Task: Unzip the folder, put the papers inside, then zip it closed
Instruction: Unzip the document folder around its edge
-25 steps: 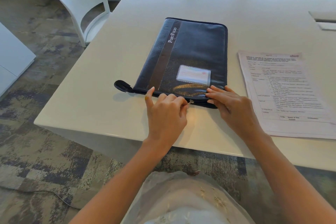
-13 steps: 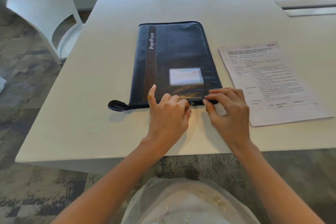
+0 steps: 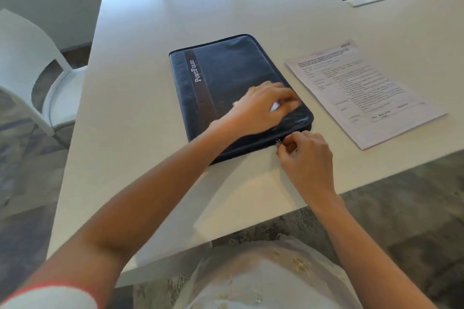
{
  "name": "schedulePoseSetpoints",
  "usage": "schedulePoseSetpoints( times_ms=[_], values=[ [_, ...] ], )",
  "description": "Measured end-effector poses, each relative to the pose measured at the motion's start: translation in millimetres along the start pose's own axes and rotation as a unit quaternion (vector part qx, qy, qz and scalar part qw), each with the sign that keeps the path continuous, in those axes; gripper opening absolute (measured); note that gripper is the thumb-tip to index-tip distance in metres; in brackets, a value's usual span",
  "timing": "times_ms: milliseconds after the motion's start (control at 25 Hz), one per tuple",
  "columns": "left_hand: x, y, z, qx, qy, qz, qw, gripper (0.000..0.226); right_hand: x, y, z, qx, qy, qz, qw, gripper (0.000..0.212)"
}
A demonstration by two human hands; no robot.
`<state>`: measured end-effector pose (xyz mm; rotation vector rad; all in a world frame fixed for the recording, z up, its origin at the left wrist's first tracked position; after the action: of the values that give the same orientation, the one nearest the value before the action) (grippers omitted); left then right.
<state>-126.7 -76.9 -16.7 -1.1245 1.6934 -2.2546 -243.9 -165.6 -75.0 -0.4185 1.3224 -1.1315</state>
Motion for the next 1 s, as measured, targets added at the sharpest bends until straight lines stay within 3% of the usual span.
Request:
schedulePoseSetpoints(
  times_ms=[160,360,560,680,1000],
  values=[
    [-4.1,31.3,49.8,-0.069,0.104,0.029,0.992,0.027,-2.3,3.0,-4.3,0.025,0.015,0.024,0.999,0.011],
    [-15.5,45.2,67.3,-0.019,0.157,-0.043,0.986,0.028,-1.4,3.3,-5.7,0.033,0.029,0.044,0.998,0.01],
    [-9.1,36.1,69.1,0.017,0.166,-0.154,0.974,0.032,-3.6,-2.4,-3.7,0.079,0.039,0.059,0.994,0.006],
    [-7.8,39.7,63.8,-0.002,0.201,-0.139,0.97,0.033,7.1,-15.5,4.2,0.122,0.057,0.032,0.99,0.009],
    [-7.9,34.2,71.2,-0.013,0.184,-0.168,0.968,0.037,-9.3,-2.7,-11.2,0.061,0.001,0.037,0.997,0.004]
  ],
)
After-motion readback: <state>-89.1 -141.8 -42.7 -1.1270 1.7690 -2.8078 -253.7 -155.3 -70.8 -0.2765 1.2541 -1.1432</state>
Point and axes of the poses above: each hand's wrist, its own z-axis towards the middle knuckle, its own y-axis out of the palm, x = y × z, the point moved 2 cm from there along z, towards the middle knuckle, and after that the axes turned 3 degrees about -x, right-handed, at the moved point
